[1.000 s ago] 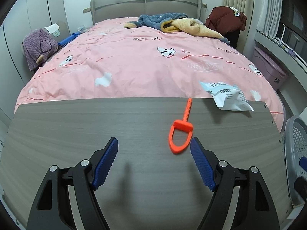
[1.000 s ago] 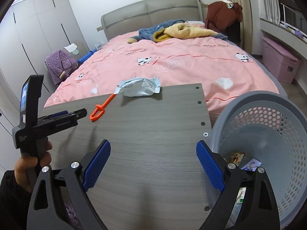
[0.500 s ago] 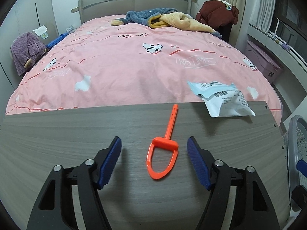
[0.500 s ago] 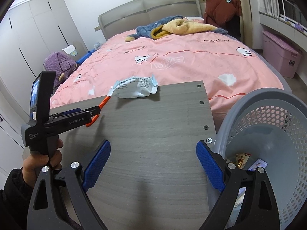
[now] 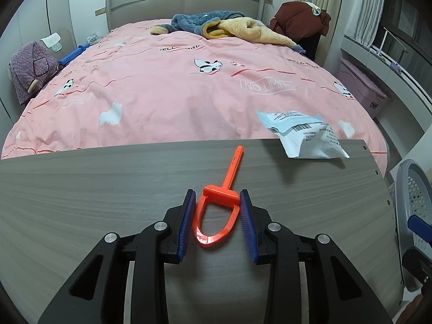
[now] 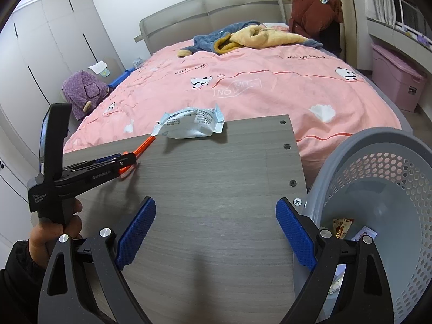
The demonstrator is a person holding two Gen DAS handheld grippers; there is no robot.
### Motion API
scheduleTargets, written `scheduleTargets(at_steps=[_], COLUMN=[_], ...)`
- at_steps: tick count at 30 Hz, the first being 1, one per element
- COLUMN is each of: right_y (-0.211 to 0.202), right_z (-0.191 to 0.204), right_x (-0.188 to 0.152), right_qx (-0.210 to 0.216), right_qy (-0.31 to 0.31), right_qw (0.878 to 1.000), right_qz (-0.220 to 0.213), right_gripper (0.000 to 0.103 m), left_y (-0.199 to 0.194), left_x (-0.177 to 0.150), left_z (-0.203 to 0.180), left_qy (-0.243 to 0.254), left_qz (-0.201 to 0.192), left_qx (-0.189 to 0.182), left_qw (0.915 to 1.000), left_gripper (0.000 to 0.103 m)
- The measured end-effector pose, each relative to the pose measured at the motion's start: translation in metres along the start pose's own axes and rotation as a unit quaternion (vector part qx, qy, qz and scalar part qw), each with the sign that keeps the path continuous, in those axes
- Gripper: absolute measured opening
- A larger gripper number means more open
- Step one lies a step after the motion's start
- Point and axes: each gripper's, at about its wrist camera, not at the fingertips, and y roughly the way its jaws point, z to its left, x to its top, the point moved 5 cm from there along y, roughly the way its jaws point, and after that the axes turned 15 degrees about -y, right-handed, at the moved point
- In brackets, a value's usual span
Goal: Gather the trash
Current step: 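Grasp the orange plastic piece with the left gripper while the right gripper approaches the wrapper, then grasp the white-blue wrapper with the right gripper and lift it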
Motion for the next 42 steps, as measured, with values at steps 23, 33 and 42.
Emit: scheduleTargets(at_steps=[23,33,42], right_y=[0.074,0.121,0.158], right_z=[0.007,0.031,0.037], right_x=[0.114,0.137,0.129], right_qx=[0.112,0.185,0.234], right_qy=[-0.209,-0.282,-0.298], right_qw=[0.971,0.94,0.917], right_qz=[0.019,0.044,0.12], right_gripper=[0.089,0.096,0.097], left_y=[-0.03,-0.044,-0.047], left_x=[0.009,0.025,0.034], left_z=[0.037,0.059,0.078], left_qy=[-0.052,-0.073,-0.091], left_qz=[-0.022,-0.047,-0.058], left_qx=[0.006,0.028,0.039], left_qw=[0.9984,0.9958,0.9934], left_gripper=[0.032,0.032,0.032])
